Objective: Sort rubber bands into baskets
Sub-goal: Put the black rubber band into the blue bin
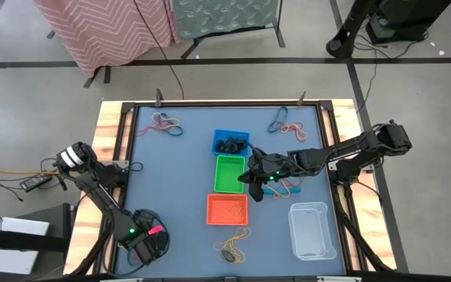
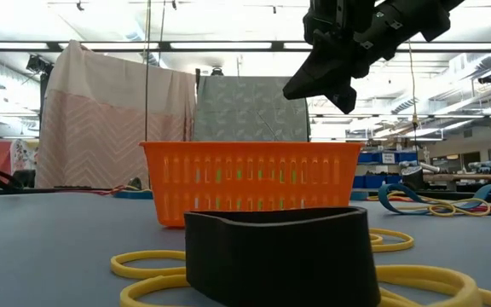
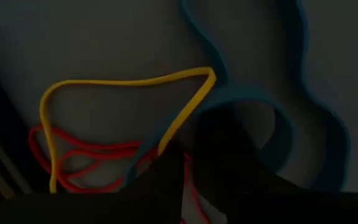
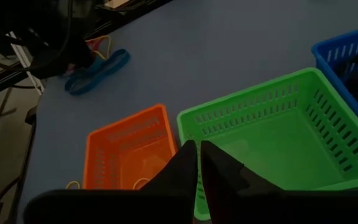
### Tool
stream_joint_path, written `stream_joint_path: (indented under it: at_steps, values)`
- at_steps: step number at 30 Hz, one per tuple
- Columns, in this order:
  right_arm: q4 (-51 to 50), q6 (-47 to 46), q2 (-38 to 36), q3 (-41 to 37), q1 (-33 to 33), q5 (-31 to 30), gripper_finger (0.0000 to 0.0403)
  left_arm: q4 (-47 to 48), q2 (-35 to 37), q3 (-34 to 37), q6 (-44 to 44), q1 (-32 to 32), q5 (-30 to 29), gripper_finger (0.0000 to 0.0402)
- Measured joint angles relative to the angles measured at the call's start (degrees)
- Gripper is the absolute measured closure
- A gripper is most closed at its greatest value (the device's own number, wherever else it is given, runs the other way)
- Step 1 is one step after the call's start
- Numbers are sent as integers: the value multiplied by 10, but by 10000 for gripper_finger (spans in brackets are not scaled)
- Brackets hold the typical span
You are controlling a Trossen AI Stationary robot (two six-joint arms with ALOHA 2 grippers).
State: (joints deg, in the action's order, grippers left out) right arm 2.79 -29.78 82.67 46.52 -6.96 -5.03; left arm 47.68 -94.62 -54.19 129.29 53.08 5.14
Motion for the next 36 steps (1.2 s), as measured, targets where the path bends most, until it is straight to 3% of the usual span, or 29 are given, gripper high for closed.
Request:
stream_joint_path:
  at_steps: [7, 12, 18, 21, 26, 29, 31, 33, 36]
  values:
    - [0, 0, 0, 0, 0, 0, 373, -2, -1, 0, -1, 0, -1, 331]
    - [0, 0, 0, 0, 0, 0, 372, -14, -1, 0, -18, 1, -11, 390]
    - [2, 0, -1, 0, 0, 6, 373, 21, 42, -22, -48, 2, -29, 397]
    - [15, 0, -6, 0, 1, 9, 377, 117, 99, -73, -81, 2, -81, 398]
    - [72, 0, -19, 0, 13, 24, 383, 324, 188, -170, -147, -35, -245, 400]
    - [108, 0, -34, 1, 20, 32, 385, 402, 221, -193, -244, -100, -320, 400]
    - [126, 0, -47, 1, 23, 34, 385, 400, 238, -185, -348, -164, -360, 400]
    - [127, 0, -63, 1, 23, 33, 385, 353, 244, -168, -476, -241, -387, 400]
    - [129, 0, -92, 1, 23, 32, 383, 188, 240, -126, -701, -368, -386, 401]
